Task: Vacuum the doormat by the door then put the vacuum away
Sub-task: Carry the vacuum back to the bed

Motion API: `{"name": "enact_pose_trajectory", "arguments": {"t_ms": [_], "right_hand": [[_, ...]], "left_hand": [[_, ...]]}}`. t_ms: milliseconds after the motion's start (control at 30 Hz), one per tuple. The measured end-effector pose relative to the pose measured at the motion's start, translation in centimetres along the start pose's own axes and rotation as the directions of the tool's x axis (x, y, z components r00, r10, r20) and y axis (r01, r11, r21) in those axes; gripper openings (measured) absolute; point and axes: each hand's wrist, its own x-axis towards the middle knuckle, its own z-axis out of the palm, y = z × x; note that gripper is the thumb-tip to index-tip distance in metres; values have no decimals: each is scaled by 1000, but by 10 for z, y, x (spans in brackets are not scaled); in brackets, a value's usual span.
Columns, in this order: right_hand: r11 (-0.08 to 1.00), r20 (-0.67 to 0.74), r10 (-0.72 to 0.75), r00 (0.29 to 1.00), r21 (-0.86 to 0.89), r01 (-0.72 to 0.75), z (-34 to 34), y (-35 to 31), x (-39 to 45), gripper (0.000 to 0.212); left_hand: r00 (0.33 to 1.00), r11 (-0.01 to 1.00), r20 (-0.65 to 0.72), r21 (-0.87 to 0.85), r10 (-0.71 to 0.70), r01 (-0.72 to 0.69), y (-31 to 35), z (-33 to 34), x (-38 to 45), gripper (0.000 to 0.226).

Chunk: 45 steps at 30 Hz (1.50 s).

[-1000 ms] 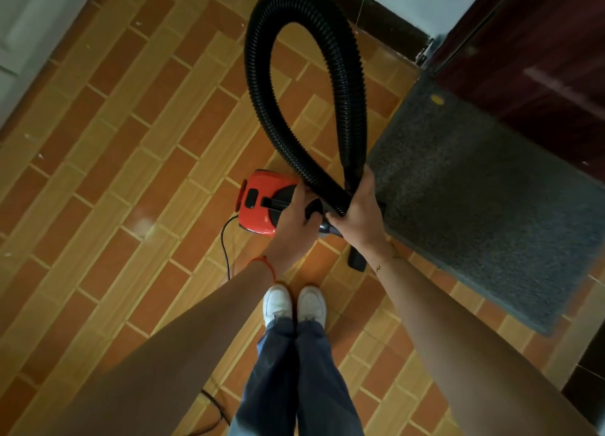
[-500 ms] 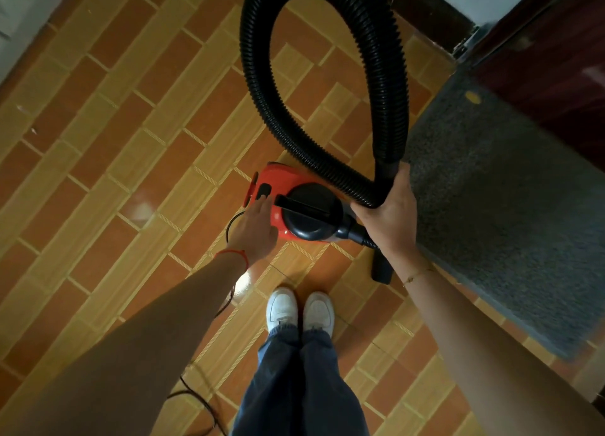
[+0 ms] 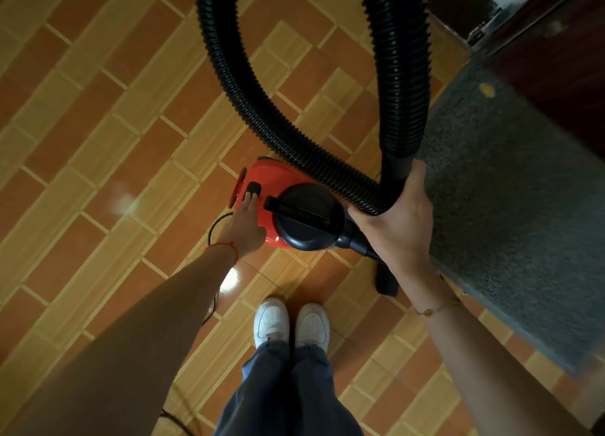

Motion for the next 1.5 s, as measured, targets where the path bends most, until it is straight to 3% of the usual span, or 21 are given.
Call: {"name": "enact_pose_trajectory", "arguments": {"t_ms": [433,500,567,633,733,833,1000,1233,1500], "right_hand": [[1000,6,12,1000,-4,-12,7,-4,4,66],[1000,-2,11,1000,0,-11,5,-4,4,66],[1000,-7,9,1000,9,-9,3,-6,3,66],[1000,1,19,1000,21,-19,-1,-7,2,66],[999,20,10,1000,43,-11,-6,-6,1,65],[997,46,22,999,69,-25,-9,-5,1,66],[996,63,34,997,83,-39,-14,-4,1,66],[990,95,43,995,132,-56,-27,-4,-3,66],[984,126,43,991,168,-64,-90,-41,-6,63]], "left_hand": [[984,999,178,32,-21,15,0,-20,11,82],[995,1000,96,0,4,-4,0,-20,7,83],[990,997,-113,32,78,-75,4,-16,-2,82],[939,966,-243,142,244,-214,13,-8,-12,78],[833,855,-263,336,487,-394,34,-3,-21,68],[804,781,-183,433,565,-451,50,-2,-18,53],[834,748,-106,514,542,-421,67,-3,-12,31],[884,742,-51,567,464,-357,76,-4,-19,24],[896,774,-29,515,444,-367,89,-32,-82,33]]}}
